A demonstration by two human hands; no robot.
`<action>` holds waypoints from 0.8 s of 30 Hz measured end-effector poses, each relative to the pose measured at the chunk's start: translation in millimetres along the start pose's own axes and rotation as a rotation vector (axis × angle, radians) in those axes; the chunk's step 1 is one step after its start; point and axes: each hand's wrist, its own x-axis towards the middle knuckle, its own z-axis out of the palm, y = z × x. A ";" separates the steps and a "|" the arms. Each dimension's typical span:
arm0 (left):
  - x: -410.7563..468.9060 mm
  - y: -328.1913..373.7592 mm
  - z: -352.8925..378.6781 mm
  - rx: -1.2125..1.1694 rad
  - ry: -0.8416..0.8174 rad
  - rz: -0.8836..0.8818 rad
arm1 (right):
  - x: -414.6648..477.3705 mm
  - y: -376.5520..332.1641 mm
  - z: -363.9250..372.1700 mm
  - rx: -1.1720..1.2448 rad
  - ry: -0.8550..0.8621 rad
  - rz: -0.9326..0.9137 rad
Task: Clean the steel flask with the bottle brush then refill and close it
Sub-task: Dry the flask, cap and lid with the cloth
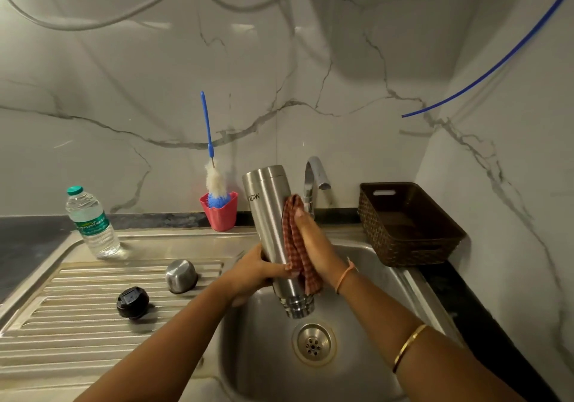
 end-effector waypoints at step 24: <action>-0.5 8.1 -0.1 0.240 0.006 0.066 | 1.7 -29.0 23.0 -0.280 0.294 -0.330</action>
